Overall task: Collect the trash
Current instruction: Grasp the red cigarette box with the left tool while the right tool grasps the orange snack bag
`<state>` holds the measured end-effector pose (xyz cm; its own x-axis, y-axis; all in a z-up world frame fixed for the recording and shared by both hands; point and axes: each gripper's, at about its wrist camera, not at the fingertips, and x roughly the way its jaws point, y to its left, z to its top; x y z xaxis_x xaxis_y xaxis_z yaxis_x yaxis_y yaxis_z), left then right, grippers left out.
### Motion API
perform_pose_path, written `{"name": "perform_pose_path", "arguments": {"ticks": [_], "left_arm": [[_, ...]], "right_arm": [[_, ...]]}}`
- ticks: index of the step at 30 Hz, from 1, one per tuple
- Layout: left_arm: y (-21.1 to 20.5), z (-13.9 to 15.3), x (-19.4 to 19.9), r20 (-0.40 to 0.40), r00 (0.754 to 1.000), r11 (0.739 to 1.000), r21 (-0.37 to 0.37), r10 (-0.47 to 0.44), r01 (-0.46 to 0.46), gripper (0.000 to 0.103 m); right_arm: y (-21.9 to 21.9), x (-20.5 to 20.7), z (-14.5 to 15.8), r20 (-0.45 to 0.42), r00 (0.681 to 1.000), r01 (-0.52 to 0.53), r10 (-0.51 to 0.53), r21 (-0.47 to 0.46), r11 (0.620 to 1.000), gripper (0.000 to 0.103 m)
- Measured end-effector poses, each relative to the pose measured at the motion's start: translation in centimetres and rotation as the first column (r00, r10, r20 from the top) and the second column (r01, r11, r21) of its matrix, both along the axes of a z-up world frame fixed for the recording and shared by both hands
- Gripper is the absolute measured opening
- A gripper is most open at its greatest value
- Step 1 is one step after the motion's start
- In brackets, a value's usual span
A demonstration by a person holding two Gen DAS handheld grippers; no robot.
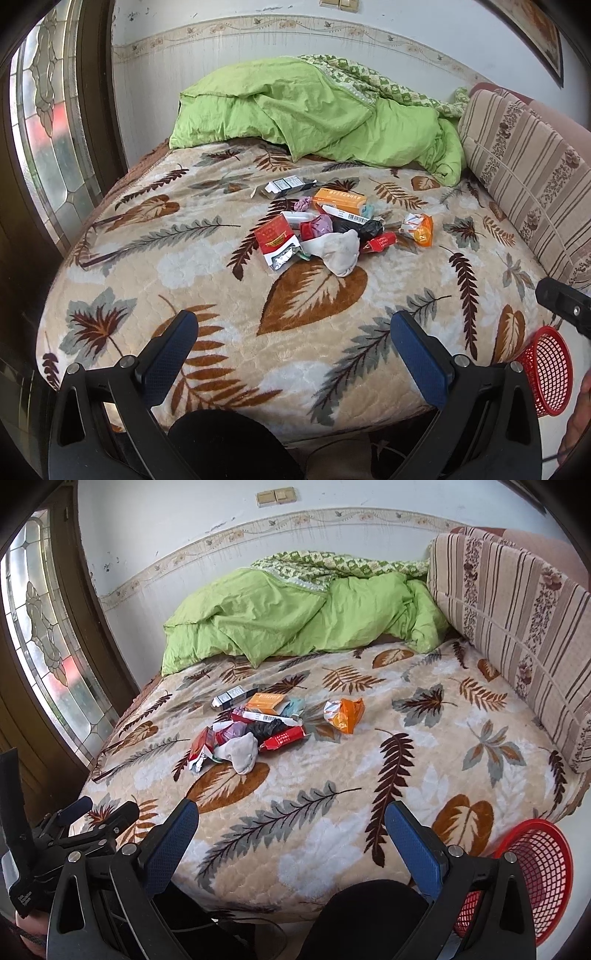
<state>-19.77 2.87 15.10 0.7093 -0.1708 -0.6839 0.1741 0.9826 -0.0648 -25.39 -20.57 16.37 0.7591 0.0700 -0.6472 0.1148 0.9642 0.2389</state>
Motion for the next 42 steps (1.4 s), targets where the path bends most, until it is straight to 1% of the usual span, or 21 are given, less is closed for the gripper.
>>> {"name": "perform_pose_path", "arguments": {"ticks": [1,5,8,9,10,12,15,18,20,22,24,27,28,30,32,35,36,37,38,40,42], "left_arm": [[0.2,-0.4,0.5,-0.008,1.000,1.000,-0.007,-0.004,0.004,0.103],[0.3,-1.8,3.0,-0.045,0.998,0.998,-0.052,-0.036,0.033,0.103],[-0.3,-2.6,5.2,-0.070,0.994,0.992,-0.100,-0.090,0.082,0.100],[-0.4,-3.0,6.3,-0.082,0.992,0.988,-0.123,-0.100,0.089,0.096],[-0.5,-3.4,7.2,-0.096,0.991,0.988,-0.134,-0.096,0.083,0.091],[-0.1,-4.3,9.3,-0.121,0.989,0.986,-0.157,-0.082,0.063,0.086],[0.3,-5.8,12.2,-0.147,0.987,0.987,-0.154,-0.063,0.040,0.084],[0.7,-6.9,14.3,-0.168,0.985,0.988,-0.154,-0.048,0.022,0.084],[1.5,-7.0,15.7,-0.180,0.983,0.981,-0.194,-0.022,-0.013,0.084],[2.3,-7.2,17.5,-0.208,0.978,0.969,-0.240,0.014,-0.065,0.084],[2.4,-7.5,19.1,-0.242,0.970,0.960,-0.268,0.018,-0.084,0.084],[1.5,-8.3,21.6,-0.288,0.957,0.961,-0.258,0.023,-0.101,0.084],[1.2,-8.6,22.0,-0.298,0.954,0.962,-0.256,0.019,-0.099,0.084],[0.8,-9.5,22.8,-0.316,0.948,0.968,-0.221,0.043,-0.117,0.084],[0.8,-10.3,23.4,-0.329,0.943,0.966,-0.223,0.051,-0.130,0.084],[0.8,-11.5,24.1,-0.344,0.937,0.963,-0.225,0.062,-0.146,0.084],[0.8,-11.8,24.2,-0.344,0.937,0.962,-0.231,0.059,-0.146,0.078],[0.9,-12.1,24.4,-0.346,0.936,0.962,-0.229,0.060,-0.147,0.067],[0.9,-12.3,24.4,-0.344,0.937,0.964,-0.222,0.066,-0.149,0.064],[1.0,-12.4,24.4,-0.322,0.944,0.967,-0.210,0.069,-0.142,0.052],[1.1,-12.4,24.4,-0.313,0.948,0.969,-0.212,0.055,-0.126,0.052]], "right_arm": [[-0.3,0.5,-0.3,-0.005,1.000,-0.003,0.003,0.012,1.000,0.098],[-1.2,3.0,-1.7,-0.034,0.999,-0.023,0.025,0.063,0.998,0.086],[-1.8,5.0,-2.9,-0.062,0.997,-0.029,0.034,0.082,0.996,0.085],[-2.2,5.7,-3.4,-0.077,0.997,-0.022,0.029,0.099,0.995,0.085],[-2.5,6.2,-3.7,-0.083,0.996,-0.016,0.025,0.108,0.994,0.085],[-3.0,7.3,-4.2,-0.097,0.995,-0.011,0.022,0.108,0.994,0.085],[-3.7,8.4,-4.5,-0.102,0.995,-0.001,0.011,0.098,0.995,0.085],[-4.7,9.8,-5.2,-0.120,0.993,0.016,-0.004,0.100,0.995,0.085],[-5.5,10.7,-5.6,-0.136,0.991,0.022,-0.006,0.116,0.993,0.085],[-6.1,11.5,-6.0,-0.145,0.989,0.036,-0.018,0.123,0.992,0.085],[-6.6,12.5,-6.3,-0.156,0.988,0.041,-0.020,0.135,0.990,0.085],[-7.4,14.1,-6.9,-0.172,0.985,0.061,-0.031,0.168,0.984,0.085],[-7.6,14.7,-7.1,-0.173,0.984,0.063,-0.031,0.181,0.981,0.085],[-8.0,15.6,-7.4,-0.182,0.983,0.069,-0.032,0.199,0.978,0.085],[-8.4,16.6,-7.9,-0.186,0.982,0.075,-0.034,0.218,0.973,0.085],[-8.8,18.3,-8.6,-0.201,0.978,0.088,-0.046,0.208,0.974,0.085],[-9.0,18.9,-8.9,-0.199,0.979,0.089,-0.047,0.208,0.974,0.085],[-9.2,19.8,-9.2,-0.198,0.979,0.085,-0.045,0.202,0.976,0.085],[-9.3,20.4,-9.4,-0.200,0.978,0.091,-0.052,0.190,0.978,0.085],[-9.9,22.1,-10.1,-0.214,0.974,0.117,-0.076,0.189,0.975,0.085],[-10.4,23.5,-11.0,-0.225,0.970,0.135,-0.088,0.199,0.971,0.085]]}}
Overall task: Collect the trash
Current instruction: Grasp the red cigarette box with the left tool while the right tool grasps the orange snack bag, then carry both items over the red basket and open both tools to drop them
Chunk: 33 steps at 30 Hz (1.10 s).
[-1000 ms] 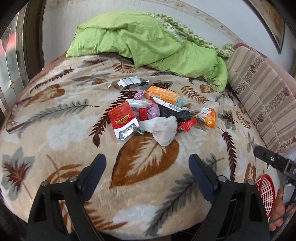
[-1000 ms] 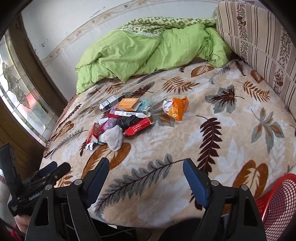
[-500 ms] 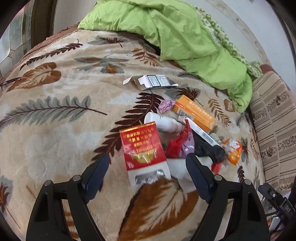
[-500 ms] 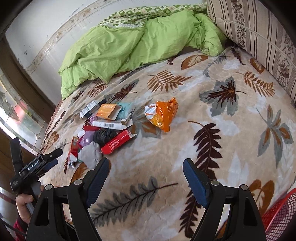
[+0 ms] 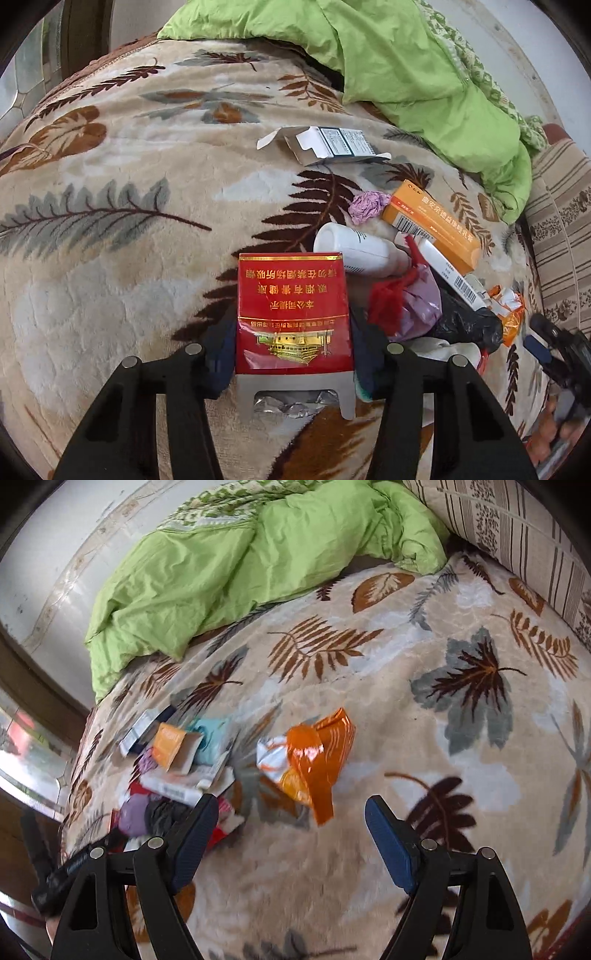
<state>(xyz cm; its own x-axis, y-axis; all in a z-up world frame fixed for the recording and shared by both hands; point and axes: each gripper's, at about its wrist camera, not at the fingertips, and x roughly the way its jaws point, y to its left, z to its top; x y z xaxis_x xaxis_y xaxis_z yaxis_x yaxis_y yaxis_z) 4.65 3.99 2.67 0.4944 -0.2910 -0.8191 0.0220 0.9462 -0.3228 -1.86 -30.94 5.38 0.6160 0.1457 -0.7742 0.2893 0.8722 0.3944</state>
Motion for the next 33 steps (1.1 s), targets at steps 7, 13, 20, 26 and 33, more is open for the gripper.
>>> {"name": "perform_pose_path", "arguments": {"ticks": [7,13,20,26,33], "left_arm": [[0.5,0.6,-1.0,0.038,0.999,0.999,-0.028,-0.034,0.035,0.051],[0.1,2.4,-3.3,0.107,0.992,0.998,-0.005,-0.069,0.070,0.051],[-1.2,4.5,-6.2,0.163,0.979,0.992,0.002,-0.124,0.126,0.051],[-3.8,6.4,-9.0,0.215,0.954,0.977,0.029,-0.212,0.210,0.051],[-8.7,7.8,-12.3,0.243,0.906,0.937,0.052,-0.347,0.345,0.051]], "right_arm": [[-0.3,3.0,-2.8,-0.058,0.998,0.028,-0.027,0.026,0.999,0.046],[0.4,1.6,-2.8,-0.020,1.000,0.002,-0.002,0.023,1.000,0.018],[1.1,-1.0,-0.6,0.055,0.998,-0.012,0.012,0.002,1.000,0.015],[2.2,-4.7,1.1,0.095,0.994,-0.050,0.050,-0.003,0.999,0.015],[1.2,-10.9,2.6,0.126,0.991,-0.043,0.040,0.026,0.999,0.015]]}}
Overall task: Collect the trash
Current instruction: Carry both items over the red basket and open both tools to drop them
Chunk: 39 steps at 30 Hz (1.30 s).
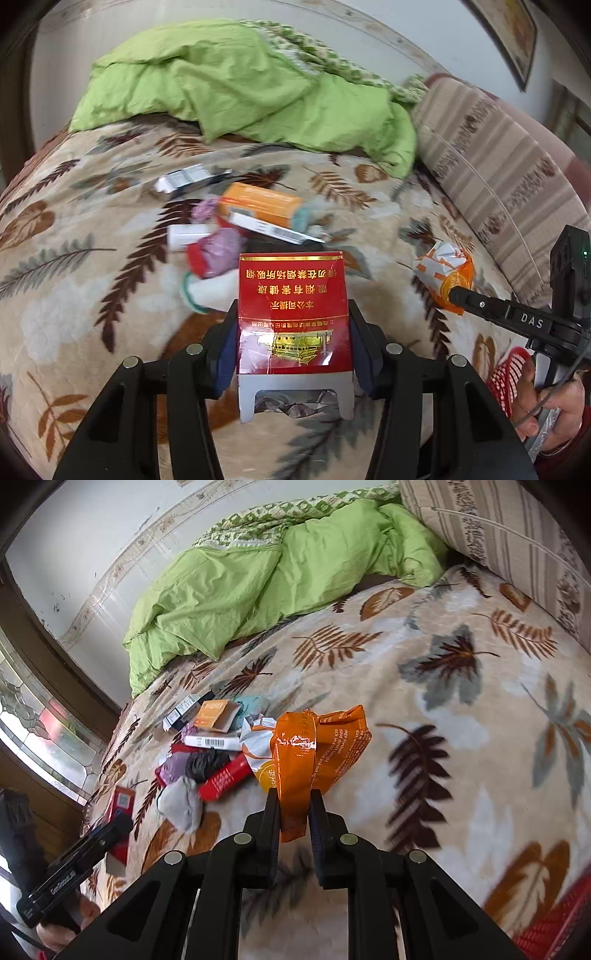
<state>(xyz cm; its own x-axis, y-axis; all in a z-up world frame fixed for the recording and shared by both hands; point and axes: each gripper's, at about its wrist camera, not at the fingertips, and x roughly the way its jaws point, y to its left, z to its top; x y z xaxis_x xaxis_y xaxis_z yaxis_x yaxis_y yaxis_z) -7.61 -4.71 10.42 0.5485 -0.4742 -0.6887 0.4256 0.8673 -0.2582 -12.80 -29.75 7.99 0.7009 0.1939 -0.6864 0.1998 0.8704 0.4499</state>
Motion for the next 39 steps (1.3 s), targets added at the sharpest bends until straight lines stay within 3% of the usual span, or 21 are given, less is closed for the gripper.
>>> {"name": "perform_pose_path", "arguments": {"ticks": [7,11,15,20,25,26,27,28,30,33,36,39], "left_arm": [[-6.8,1.6,-4.0,0.019,0.982,0.982,-0.001,-0.188,0.188,0.051],[-12.4,2.4,-7.7,0.018,0.944,0.944,-0.009,-0.329,0.329,0.051],[-17.6,2.6,-11.2,-0.002,0.887,0.887,-0.007,-0.461,0.461,0.051],[-24.4,2.1,-15.8,-0.040,0.798,0.798,-0.005,-0.602,0.602,0.051],[-30.6,1.2,-19.4,-0.067,0.714,0.716,0.005,-0.697,0.699,0.052],[-31.3,1.0,-19.8,-0.074,0.700,0.701,0.009,-0.710,0.713,0.054],[-32.3,0.8,-20.3,-0.086,0.689,0.690,0.021,-0.720,0.724,0.062],[-33.1,0.7,-20.6,-0.089,0.688,0.689,0.031,-0.720,0.724,0.069],[-33.3,0.9,-20.8,-0.081,0.693,0.694,0.027,-0.716,0.720,0.071],[-32.6,1.2,-20.2,-0.077,0.703,0.704,0.021,-0.707,0.710,0.071],[-30.5,1.6,-18.9,-0.072,0.736,0.737,0.014,-0.673,0.675,0.071],[-27.6,2.1,-17.3,-0.054,0.780,0.781,0.017,-0.623,0.625,0.071]], "right_arm": [[-3.2,-7.8,0.5,-0.015,0.996,0.084,-0.083,0.036,0.996,0.015],[-6.1,-13.0,1.0,-0.021,0.984,0.177,-0.176,0.025,0.984,0.015],[-9.6,-18.6,1.2,-0.036,0.956,0.292,-0.292,0.008,0.956,0.015],[-13.7,-24.9,0.2,-0.088,0.902,0.425,-0.424,-0.002,0.905,0.015],[-16.1,-28.4,-0.8,-0.127,0.863,0.491,-0.488,-0.015,0.871,0.016],[-16.4,-28.8,-1.0,-0.140,0.856,0.500,-0.497,-0.019,0.866,0.016],[-16.7,-29.2,-1.2,-0.153,0.848,0.510,-0.508,-0.026,0.860,0.020],[-17.0,-29.5,-1.5,-0.168,0.842,0.516,-0.513,-0.032,0.856,0.024],[-17.4,-30.1,-1.7,-0.183,0.826,0.535,-0.533,-0.043,0.844,0.037],[-17.9,-31.0,-1.5,-0.175,0.814,0.554,-0.554,-0.052,0.831,0.038],[-17.7,-31.0,-0.8,-0.153,0.817,0.554,-0.557,-0.061,0.830,0.038],[-17.2,-29.7,0.0,-0.118,0.844,0.523,-0.523,-0.034,0.852,0.038]]}}
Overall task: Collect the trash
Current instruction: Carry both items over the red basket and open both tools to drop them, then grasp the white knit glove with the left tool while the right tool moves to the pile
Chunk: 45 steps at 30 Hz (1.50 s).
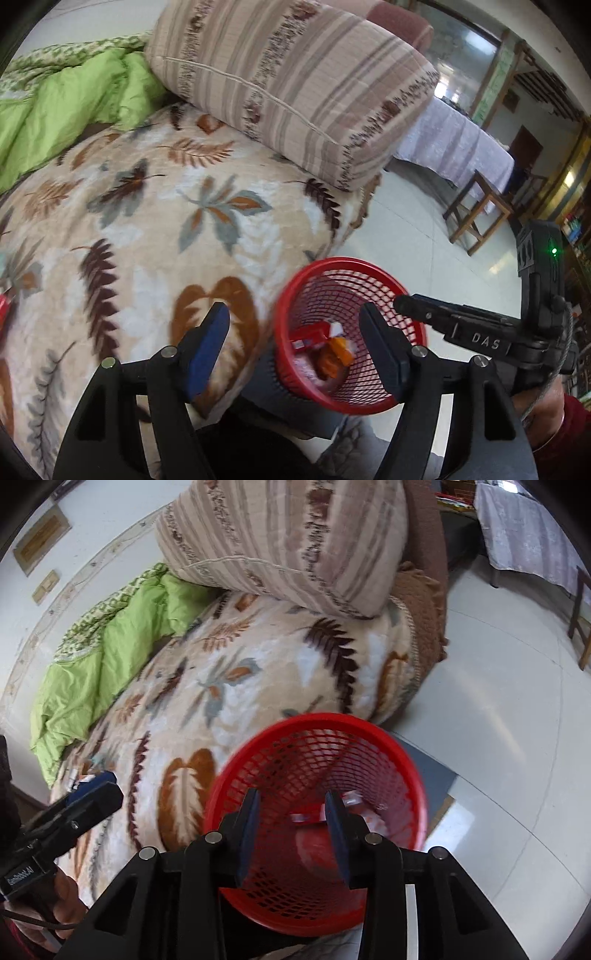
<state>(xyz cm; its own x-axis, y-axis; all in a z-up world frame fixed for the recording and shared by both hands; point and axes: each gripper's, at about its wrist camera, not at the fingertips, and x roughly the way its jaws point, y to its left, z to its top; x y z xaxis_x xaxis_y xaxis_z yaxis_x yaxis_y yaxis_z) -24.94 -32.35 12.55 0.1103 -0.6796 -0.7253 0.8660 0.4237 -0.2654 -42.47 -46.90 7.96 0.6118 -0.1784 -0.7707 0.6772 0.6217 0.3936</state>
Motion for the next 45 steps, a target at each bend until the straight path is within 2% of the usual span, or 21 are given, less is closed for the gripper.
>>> {"name": "perform_pose_path", "arguments": {"ticks": [5,9,12,17,21,25,29,32,34,36,37,39,41,42,45], "left_arm": [[5.7,0.5,2.9,0.031,0.990,0.991,-0.010,0.137,-0.137,0.072],[10.5,0.6,5.5,0.033,0.968,0.968,-0.015,0.250,-0.250,0.072],[13.8,0.4,7.3,0.028,0.945,0.946,-0.013,0.325,-0.325,0.072],[19.6,-0.6,10.4,0.001,0.889,0.889,-0.008,0.458,-0.458,0.072],[24.2,-1.7,13.3,-0.035,0.814,0.814,0.002,0.580,-0.580,0.072],[28.7,-3.3,17.1,-0.107,0.698,0.703,0.013,0.708,-0.711,0.072],[31.0,-5.0,20.3,-0.179,0.608,0.623,0.032,0.773,-0.782,0.072],[32.0,-6.3,22.5,-0.241,0.558,0.582,0.036,0.794,-0.812,0.072],[31.8,-7.4,24.3,-0.312,0.531,0.570,0.040,0.788,-0.821,0.072],[31.6,-8.2,25.3,-0.345,0.500,0.549,0.055,0.794,-0.834,0.072],[31.2,-8.5,25.8,-0.357,0.494,0.544,0.050,0.793,-0.837,0.072],[30.4,-8.9,26.6,-0.336,0.509,0.557,0.059,0.793,-0.828,0.071],[29.7,-9.6,27.0,-0.320,0.518,0.565,0.070,0.793,-0.822,0.058],[29.4,-10.0,27.0,-0.328,0.526,0.576,0.072,0.784,-0.814,0.045],[29.5,-9.9,26.5,-0.292,0.559,0.597,0.054,0.776,-0.801,0.032]], "right_arm": [[2.3,4.5,1.4,0.038,0.992,-0.119,0.120,-0.030,0.992,0.040],[4.9,8.6,2.0,0.063,0.973,-0.219,0.221,-0.037,0.975,0.041],[7.5,11.9,2.3,0.072,0.949,-0.304,0.308,-0.058,0.951,0.041],[11.5,16.9,2.4,0.082,0.904,-0.418,0.420,-0.045,0.908,0.042],[14.6,19.9,2.5,0.084,0.869,-0.487,0.488,-0.028,0.873,0.043],[17.6,21.9,2.5,0.075,0.836,-0.542,0.543,-0.041,0.840,0.048],[19.2,23.3,2.2,0.066,0.816,-0.573,0.574,-0.039,0.819,0.048],[19.9,24.2,2.0,0.057,0.806,-0.588,0.589,-0.036,0.808,0.049],[20.1,24.6,1.8,0.048,0.803,-0.592,0.593,-0.036,0.805,0.049],[20.3,25.1,1.7,0.047,0.801,-0.595,0.596,-0.030,0.803,0.049],[20.3,25.4,1.6,0.044,0.802,-0.595,0.596,-0.029,0.803,0.049],[20.3,26.0,1.3,0.044,0.802,-0.595,0.595,-0.016,0.803,0.050],[20.1,26.9,0.8,0.059,0.804,-0.594,0.592,0.022,0.804,0.052],[20.0,27.6,0.3,0.064,0.804,-0.595,0.592,0.048,0.802,0.052],[19.9,29.2,-0.7,0.081,0.806,-0.593,0.587,0.107,0.798,0.053]]}}
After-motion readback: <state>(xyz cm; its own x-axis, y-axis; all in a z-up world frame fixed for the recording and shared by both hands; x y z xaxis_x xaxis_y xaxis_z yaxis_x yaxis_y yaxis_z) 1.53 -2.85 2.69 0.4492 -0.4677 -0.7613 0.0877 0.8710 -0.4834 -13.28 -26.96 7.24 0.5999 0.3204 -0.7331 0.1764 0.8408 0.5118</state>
